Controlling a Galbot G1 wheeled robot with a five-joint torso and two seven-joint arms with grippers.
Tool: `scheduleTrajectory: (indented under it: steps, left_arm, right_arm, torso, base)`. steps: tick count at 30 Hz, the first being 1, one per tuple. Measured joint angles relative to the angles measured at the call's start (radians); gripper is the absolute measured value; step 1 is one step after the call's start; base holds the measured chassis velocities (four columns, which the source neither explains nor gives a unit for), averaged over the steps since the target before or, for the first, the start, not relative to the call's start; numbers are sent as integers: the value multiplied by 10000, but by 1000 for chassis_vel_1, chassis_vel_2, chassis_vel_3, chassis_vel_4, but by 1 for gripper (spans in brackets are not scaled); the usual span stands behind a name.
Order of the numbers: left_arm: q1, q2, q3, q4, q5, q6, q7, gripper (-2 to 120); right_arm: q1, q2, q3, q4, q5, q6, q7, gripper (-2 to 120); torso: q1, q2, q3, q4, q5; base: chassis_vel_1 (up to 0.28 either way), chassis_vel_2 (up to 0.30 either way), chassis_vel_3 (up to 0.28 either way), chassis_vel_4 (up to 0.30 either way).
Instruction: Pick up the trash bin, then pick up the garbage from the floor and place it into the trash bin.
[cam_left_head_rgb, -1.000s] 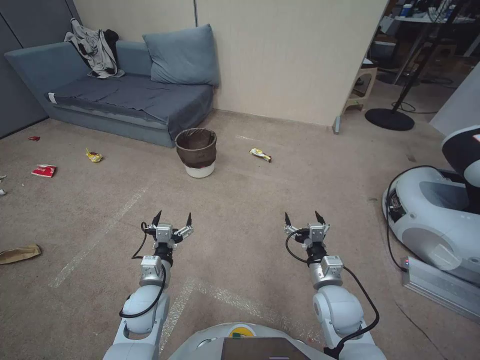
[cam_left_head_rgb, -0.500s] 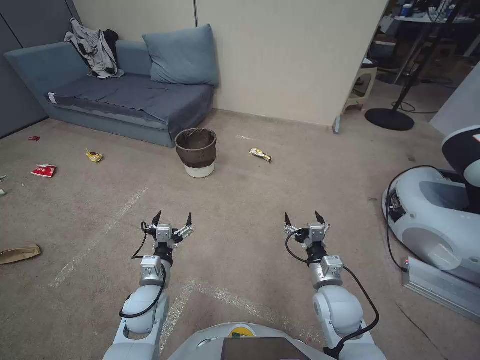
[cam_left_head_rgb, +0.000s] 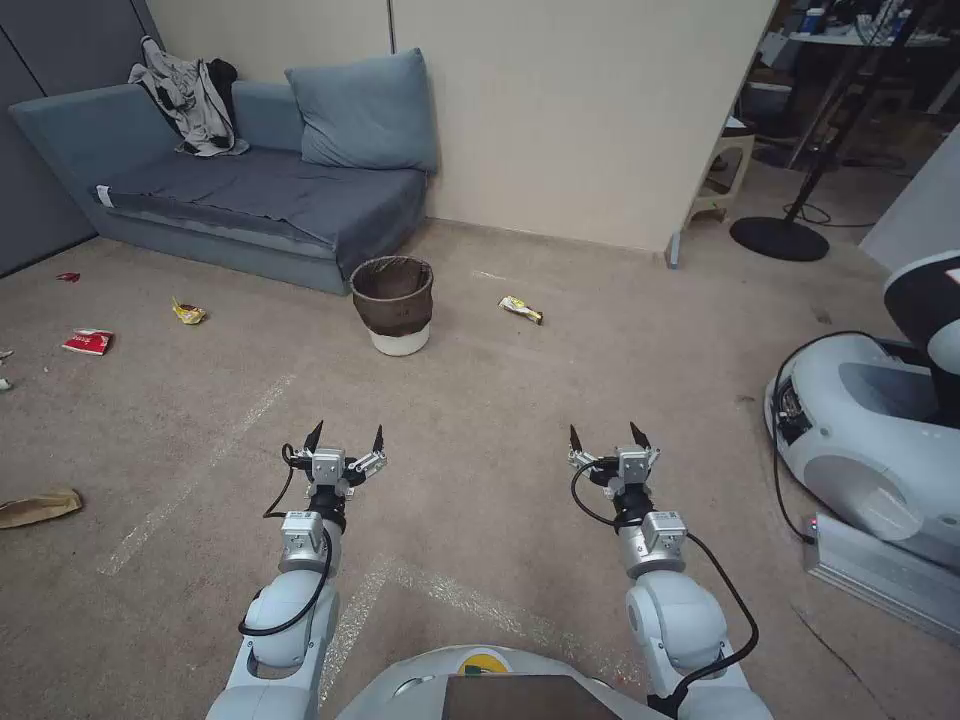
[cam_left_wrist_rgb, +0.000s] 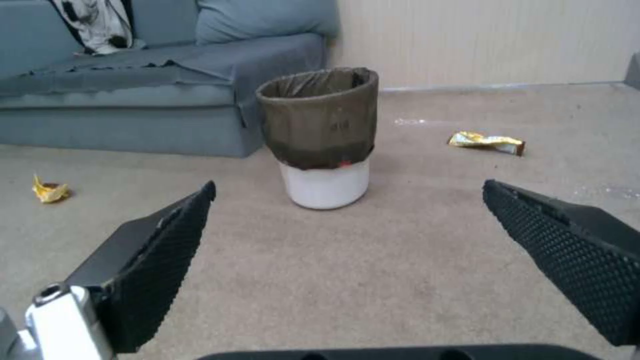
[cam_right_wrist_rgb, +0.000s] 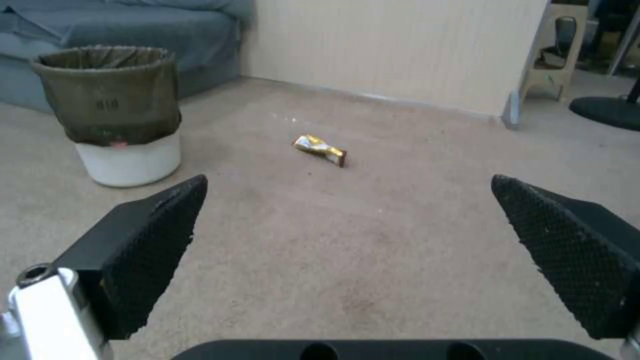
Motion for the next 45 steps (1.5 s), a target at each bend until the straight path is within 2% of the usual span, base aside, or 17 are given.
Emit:
scheduleTrajectory:
  steps: [11,14,17,18,20,21,22,23,24,25,27,28,29,32,45]
  left_arm:
    - [10,-1,0,-14,0,0,0,100]
    - [194,-44,4,-353,-9,3,-1,100]
    - [790,-204,23,-1411,-57,33,-18,100]
    - [790,-204,23,-1411,-57,33,-18,100]
    - [1195,-316,39,-2129,-97,53,-35,100]
    - [1195,-316,39,-2129,-97,53,-35,100]
    - [1412,-369,48,-2503,-114,58,-43,100]
    - [1471,-378,24,-2600,-124,59,-45,100]
    - [1598,-408,30,-2785,-144,55,-47,100]
    - [1598,-408,30,-2785,-144,55,-47,100]
    - [1964,-508,78,-3423,-221,23,-57,100]
    - [1964,-508,78,-3423,-221,23,-57,100]
    - [2245,-583,87,-3853,-276,1,-71,100]
    - [2906,-760,144,-4895,-412,-75,-98,100]
    - [3195,-806,125,-5097,-493,-58,-128,100]
  right_arm:
    - [-15,6,0,18,0,-6,0,100]
    - [-168,56,-4,353,0,-89,17,100]
    - [-686,253,-53,1452,-47,-385,94,100]
    - [-686,253,-53,1452,-47,-385,94,100]
    - [-1030,378,-83,2193,-93,-585,151,100]
    - [-1030,378,-83,2193,-93,-585,151,100]
    - [-1255,465,-99,2663,-122,-716,190,100]
    - [-1440,539,-128,3067,-146,-829,216,100]
    - [-1605,598,-134,3409,-168,-924,248,100]
    - [-1605,598,-134,3409,-168,-924,248,100]
    - [-1936,720,-166,4110,-209,-1113,300,100]
    - [-1936,720,-166,4110,-209,-1113,300,100]
    - [-2149,792,-198,4557,-190,-1229,330,100]
    - [-2282,816,-281,4756,31,-1346,327,100]
    - [-2222,805,-278,4703,118,-1355,261,100]
  torso:
    - [0,0,0,0,0]
    - [0,0,0,0,0]
    - [0,0,0,0,0]
    - [0,0,0,0,0]
    - [0,0,0,-1,0]
    - [0,0,0,-1,0]
    - [0,1,-1,5,2]
    - [0,1,-1,-4,5]
    - [0,1,0,-2,-6]
    - [0,1,0,-2,-6]
    - [0,1,-1,-2,4]
    - [0,1,-1,-2,4]
    - [0,1,0,-1,-3]
    - [0,2,-1,1,2]
    - [0,1,0,0,1]
  base:
    - [0,0,0,0]
    - [0,0,0,0]
    - [0,0,0,0]
    - [0,0,0,0]
    - [0,0,0,0]
    - [0,0,0,0]
    - [0,0,0,0]
    - [0,0,0,0]
    - [0,0,0,0]
    - [0,0,0,0]
    - [0,0,0,0]
    - [0,0,0,0]
    - [0,0,0,0]
    - [0,0,0,0]
    - [0,0,0,0]
